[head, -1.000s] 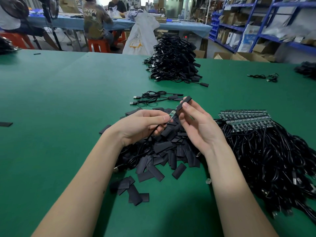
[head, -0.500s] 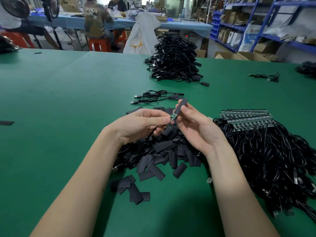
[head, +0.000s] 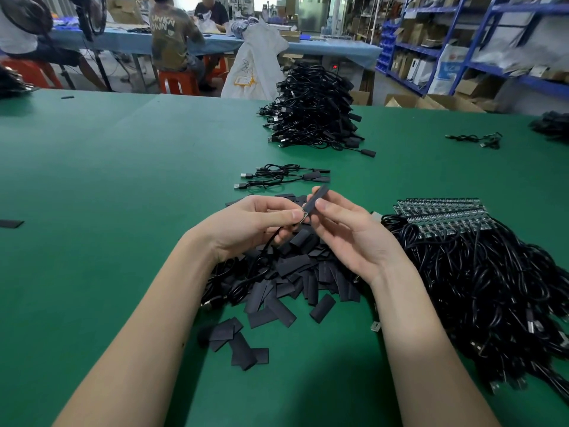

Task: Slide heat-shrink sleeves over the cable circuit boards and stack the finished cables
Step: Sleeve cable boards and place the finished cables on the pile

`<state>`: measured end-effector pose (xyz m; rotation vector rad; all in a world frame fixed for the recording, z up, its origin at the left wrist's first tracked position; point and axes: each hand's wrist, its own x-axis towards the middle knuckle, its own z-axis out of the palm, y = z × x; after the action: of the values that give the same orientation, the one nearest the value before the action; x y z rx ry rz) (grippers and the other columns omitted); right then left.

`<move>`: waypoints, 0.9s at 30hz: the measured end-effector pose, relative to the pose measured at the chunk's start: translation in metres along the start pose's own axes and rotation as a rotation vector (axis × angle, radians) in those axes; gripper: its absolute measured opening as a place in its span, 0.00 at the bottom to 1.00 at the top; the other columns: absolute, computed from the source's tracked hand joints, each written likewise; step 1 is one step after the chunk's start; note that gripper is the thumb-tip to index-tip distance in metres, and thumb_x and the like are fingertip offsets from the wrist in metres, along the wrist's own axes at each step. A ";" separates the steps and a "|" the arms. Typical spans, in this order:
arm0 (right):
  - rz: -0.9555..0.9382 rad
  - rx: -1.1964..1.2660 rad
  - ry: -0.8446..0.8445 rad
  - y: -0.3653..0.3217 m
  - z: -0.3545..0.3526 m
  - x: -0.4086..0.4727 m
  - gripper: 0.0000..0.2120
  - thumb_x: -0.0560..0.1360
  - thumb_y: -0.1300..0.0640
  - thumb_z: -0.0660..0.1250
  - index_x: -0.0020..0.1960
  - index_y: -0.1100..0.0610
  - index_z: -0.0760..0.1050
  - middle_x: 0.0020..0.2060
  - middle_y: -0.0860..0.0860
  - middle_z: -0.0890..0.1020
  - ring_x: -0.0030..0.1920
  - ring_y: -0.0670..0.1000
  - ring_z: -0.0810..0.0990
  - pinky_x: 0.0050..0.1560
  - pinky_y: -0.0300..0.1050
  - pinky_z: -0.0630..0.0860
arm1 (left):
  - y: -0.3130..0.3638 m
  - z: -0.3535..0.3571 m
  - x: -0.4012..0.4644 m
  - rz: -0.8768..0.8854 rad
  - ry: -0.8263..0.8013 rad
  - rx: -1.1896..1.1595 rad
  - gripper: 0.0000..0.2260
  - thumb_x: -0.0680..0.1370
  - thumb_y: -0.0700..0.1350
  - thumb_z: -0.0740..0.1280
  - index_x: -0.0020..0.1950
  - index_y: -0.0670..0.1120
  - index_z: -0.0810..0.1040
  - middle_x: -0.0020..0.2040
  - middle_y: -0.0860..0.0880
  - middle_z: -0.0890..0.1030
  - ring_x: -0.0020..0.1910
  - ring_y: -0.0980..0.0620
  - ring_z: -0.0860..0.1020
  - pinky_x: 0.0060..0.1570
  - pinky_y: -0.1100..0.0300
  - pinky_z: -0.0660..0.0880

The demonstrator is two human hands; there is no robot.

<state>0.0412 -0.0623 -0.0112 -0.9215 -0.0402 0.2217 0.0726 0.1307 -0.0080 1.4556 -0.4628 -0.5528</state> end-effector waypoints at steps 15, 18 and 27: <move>-0.081 0.078 0.152 0.001 -0.002 0.006 0.10 0.69 0.66 0.74 0.50 0.61 0.82 0.41 0.51 0.86 0.42 0.45 0.85 0.45 0.34 0.80 | 0.002 0.005 0.005 0.223 0.291 0.375 0.04 0.76 0.41 0.76 0.48 0.45 0.83 0.39 0.47 0.86 0.37 0.52 0.83 0.46 0.60 0.80; -0.081 0.100 0.162 0.003 -0.001 0.007 0.05 0.73 0.68 0.72 0.49 0.62 0.83 0.42 0.52 0.86 0.42 0.46 0.86 0.46 0.35 0.80 | 0.005 0.009 0.005 0.280 0.315 0.449 0.04 0.76 0.41 0.76 0.48 0.44 0.84 0.38 0.47 0.86 0.37 0.51 0.84 0.45 0.60 0.81; -0.098 0.124 0.170 0.005 0.001 0.009 0.05 0.75 0.68 0.71 0.50 0.62 0.82 0.43 0.53 0.86 0.46 0.46 0.86 0.49 0.36 0.81 | 0.006 0.014 0.006 0.377 0.389 0.532 0.01 0.76 0.40 0.76 0.46 0.43 0.87 0.37 0.48 0.86 0.37 0.49 0.84 0.43 0.60 0.80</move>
<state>0.0486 -0.0567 -0.0148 -0.8099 0.0846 0.0533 0.0689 0.1162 -0.0009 1.8698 -0.5793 0.1756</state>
